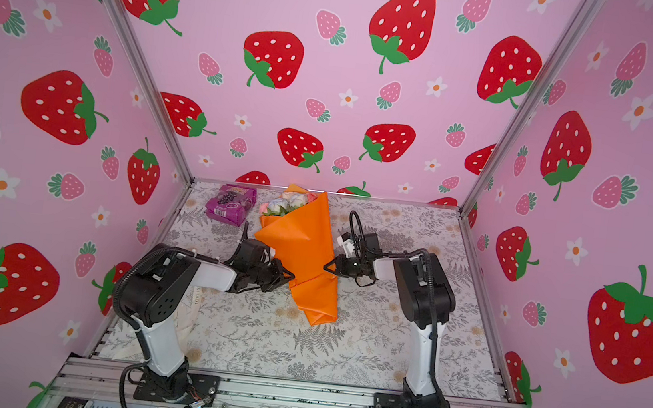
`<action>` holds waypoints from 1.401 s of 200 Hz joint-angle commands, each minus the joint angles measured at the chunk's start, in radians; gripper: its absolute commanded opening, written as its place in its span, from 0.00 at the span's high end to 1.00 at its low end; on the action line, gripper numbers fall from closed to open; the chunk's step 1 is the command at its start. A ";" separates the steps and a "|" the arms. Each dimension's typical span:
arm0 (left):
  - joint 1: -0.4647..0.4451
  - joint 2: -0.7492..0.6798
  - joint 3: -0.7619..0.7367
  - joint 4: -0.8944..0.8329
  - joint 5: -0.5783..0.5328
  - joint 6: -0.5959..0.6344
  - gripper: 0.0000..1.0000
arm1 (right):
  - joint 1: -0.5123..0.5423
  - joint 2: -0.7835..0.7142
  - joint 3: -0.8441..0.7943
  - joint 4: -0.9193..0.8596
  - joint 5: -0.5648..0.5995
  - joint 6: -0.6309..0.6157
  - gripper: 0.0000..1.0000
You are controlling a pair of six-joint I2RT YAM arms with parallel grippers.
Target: Tie the bouquet of fake flowers
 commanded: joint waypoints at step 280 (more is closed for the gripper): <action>0.037 -0.460 0.106 -0.739 -0.347 0.221 0.36 | -0.187 -0.649 -0.319 -0.158 0.235 0.007 0.50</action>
